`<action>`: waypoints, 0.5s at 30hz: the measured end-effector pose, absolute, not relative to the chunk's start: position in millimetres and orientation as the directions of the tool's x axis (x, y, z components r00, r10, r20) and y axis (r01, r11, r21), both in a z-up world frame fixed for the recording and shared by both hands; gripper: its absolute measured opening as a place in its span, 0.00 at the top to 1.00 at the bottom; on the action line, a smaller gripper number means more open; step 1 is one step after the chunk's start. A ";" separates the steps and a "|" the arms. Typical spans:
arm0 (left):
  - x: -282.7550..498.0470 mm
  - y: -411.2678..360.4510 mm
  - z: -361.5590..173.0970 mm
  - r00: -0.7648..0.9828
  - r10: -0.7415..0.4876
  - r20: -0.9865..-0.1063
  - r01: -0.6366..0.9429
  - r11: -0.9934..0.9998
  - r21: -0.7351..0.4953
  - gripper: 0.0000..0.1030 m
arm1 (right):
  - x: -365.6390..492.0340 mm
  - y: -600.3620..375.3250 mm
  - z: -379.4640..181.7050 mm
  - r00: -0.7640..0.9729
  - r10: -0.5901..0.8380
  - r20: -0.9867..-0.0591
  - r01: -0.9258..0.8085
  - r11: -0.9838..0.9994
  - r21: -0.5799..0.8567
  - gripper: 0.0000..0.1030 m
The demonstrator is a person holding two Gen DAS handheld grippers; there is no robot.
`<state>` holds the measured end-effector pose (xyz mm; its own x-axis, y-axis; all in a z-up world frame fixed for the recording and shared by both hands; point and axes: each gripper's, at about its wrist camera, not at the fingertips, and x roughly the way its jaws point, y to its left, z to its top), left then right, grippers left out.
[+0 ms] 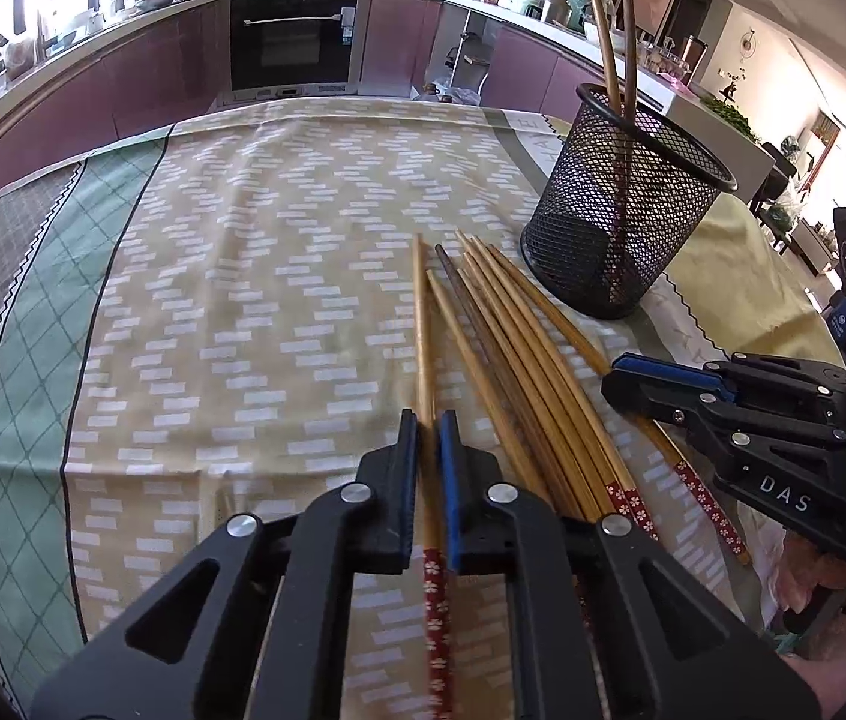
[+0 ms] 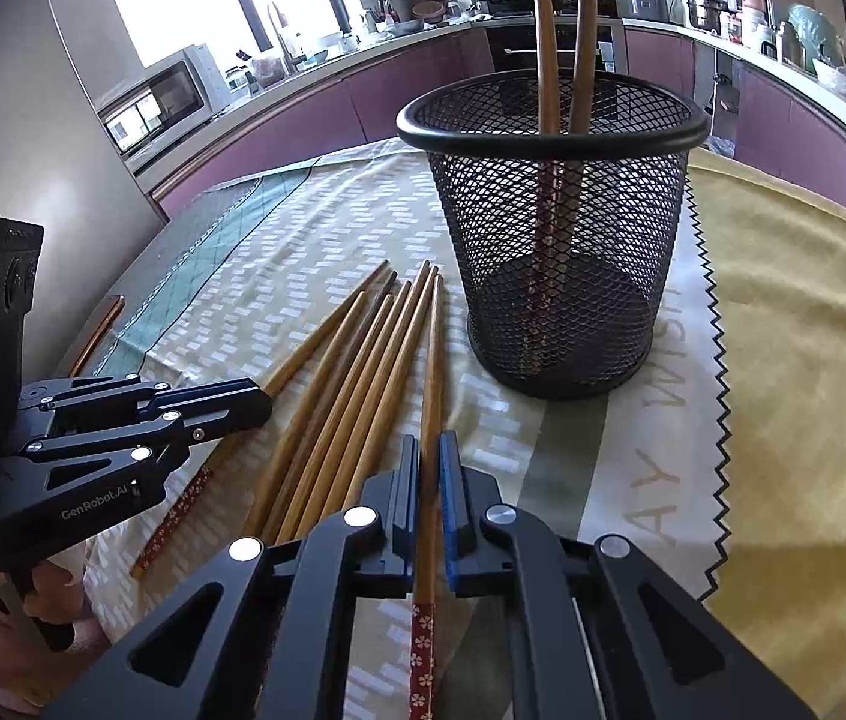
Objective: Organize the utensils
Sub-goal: 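Close the left gripper on a chopstick while the right gripper grasps another chopstick, then raise the left gripper's chopstick upright into the mesh cup while the right gripper inserts its chopstick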
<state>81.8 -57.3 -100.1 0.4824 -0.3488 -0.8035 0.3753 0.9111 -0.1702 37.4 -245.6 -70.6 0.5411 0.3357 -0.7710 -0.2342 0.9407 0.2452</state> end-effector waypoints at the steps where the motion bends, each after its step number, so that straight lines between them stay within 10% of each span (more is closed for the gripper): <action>1: 81.3 -56.6 -99.8 0.482 -0.351 -0.803 0.373 0.911 -0.174 0.92 | 36.1 -246.8 -70.6 0.541 0.337 -0.770 -0.235 0.940 0.246 0.94; 15: 71.2 -45.1 -82.0 0.494 -0.407 -0.769 0.385 0.895 -0.227 0.92 | 24.0 -249.4 -50.2 0.564 0.398 -0.723 -0.291 0.916 0.277 0.94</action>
<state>71.2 -45.1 -82.0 0.4935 -0.4070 -0.7686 0.3850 0.8947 -0.2265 24.0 -249.4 -50.2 0.5644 0.3981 -0.7231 -0.2909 0.9157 0.2771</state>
